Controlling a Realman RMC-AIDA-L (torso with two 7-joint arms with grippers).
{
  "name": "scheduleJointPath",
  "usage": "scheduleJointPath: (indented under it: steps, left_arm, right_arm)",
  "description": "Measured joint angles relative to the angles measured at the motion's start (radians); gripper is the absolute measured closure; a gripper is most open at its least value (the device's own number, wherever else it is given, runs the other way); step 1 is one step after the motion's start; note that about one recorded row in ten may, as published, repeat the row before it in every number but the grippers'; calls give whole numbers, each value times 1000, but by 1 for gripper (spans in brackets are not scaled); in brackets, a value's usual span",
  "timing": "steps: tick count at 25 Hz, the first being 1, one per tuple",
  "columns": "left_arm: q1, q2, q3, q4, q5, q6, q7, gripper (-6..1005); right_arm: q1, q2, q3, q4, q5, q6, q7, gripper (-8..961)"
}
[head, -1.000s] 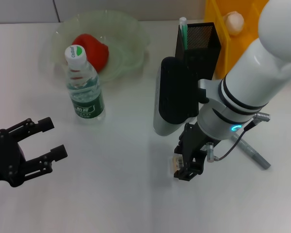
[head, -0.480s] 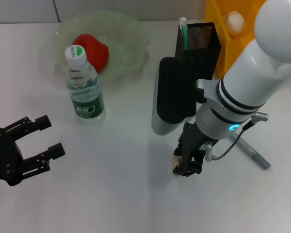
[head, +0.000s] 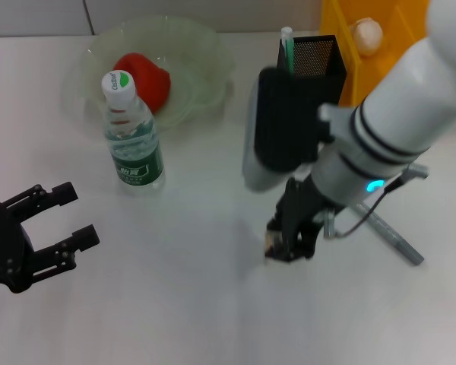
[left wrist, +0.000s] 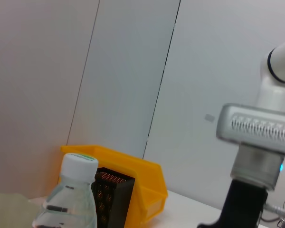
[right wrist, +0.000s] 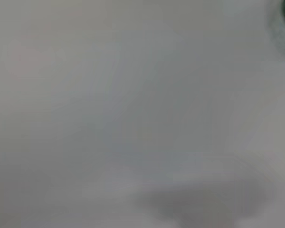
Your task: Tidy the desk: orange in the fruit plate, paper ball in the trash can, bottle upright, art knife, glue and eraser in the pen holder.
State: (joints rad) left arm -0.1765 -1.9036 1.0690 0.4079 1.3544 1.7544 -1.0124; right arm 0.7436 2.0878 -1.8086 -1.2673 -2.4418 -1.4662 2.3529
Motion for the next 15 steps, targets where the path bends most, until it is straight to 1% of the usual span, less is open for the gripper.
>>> scheduleJointPath:
  steps: [4,7,9,11,13,15]
  left_arm:
    - [1,0,0,0,0,1,0,214]
    - [2,0,0,1,1,1,0,214]
    - [2,0,0,2,1,1,0,214]
    - [2,-2,0,2,1,1,0,214]
    - [2,-4,0,2,1,2,0,214]
    - [1,-6,0,2,0,2,0,214]
  right_arm:
    - [-20,-3,128,-107,-2,-48,-6,575]
    - [-14,-4,281,-183,-11,-66,9,578]
    - [8,-5,396,-213,-12,-67,32,579]
    - [38,-7,496,-211,-17,-63,51,579]
    - [78,-9,582,-180,-56,-36,63,580]
    - [116,-9,621,-136,-137,10,88,580]
